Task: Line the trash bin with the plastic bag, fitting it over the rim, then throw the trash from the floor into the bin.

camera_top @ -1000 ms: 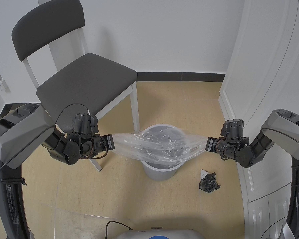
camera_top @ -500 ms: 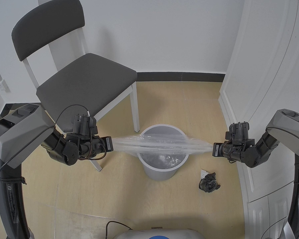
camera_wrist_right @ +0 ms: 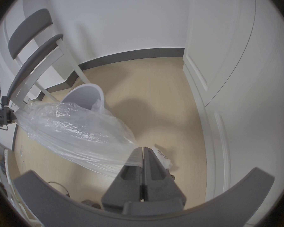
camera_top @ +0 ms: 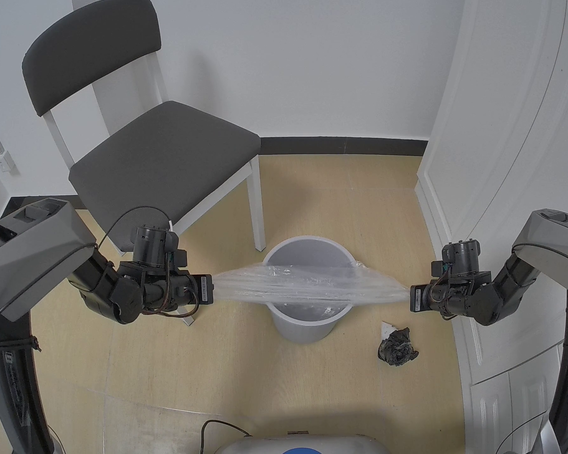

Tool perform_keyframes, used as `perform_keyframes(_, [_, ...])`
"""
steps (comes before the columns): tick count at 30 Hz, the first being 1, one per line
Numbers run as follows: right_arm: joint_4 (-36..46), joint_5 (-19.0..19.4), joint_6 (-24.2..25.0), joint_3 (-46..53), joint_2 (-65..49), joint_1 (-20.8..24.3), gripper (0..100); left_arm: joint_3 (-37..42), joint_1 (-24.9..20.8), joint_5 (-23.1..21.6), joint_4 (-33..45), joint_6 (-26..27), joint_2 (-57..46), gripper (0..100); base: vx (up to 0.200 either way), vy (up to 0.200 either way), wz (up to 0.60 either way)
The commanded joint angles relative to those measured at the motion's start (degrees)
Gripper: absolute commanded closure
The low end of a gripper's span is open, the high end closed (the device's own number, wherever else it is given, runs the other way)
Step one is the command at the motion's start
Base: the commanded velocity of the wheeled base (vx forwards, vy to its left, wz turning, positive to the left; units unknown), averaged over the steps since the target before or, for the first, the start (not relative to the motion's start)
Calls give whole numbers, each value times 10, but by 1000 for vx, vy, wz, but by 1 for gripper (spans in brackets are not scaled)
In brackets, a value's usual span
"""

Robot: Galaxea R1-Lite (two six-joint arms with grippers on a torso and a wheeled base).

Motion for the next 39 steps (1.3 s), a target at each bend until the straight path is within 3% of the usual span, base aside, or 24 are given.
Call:
perform_keyframes(1, [4, 23, -25, 37, -27, -2, 100, 34, 4, -26, 6, 22, -41, 100, 0, 0, 0])
perform_keyframes(8, [5, 33, -56, 65, -34, -2, 100, 46, 8, -29, 40, 64, -47, 100, 0, 0, 0])
perform_keyframes(13, [8, 48, -83, 77, -29, 2, 100, 46, 7, -63, 82, 92, -46, 100, 0, 0, 0])
perform_keyframes(22, [6, 42, -86, 67, 15, 17, 100, 40, -7, -58, 78, 98, -6, 100, 0, 0, 0])
perform_keyframes(28, [-1, 15, -75, 27, 60, 20, 100, 12, -20, -10, 66, 93, 34, 100, 0, 0, 0])
perform_keyframes(35, [-33, -3, -9, -11, 75, 25, 100, 3, -46, 56, -82, 28, 80, 100, 0, 0, 0])
perform_keyframes(39, [-62, -2, 12, -18, 77, 26, 100, -5, -48, 78, -109, 25, 91, 100, 0, 0, 0])
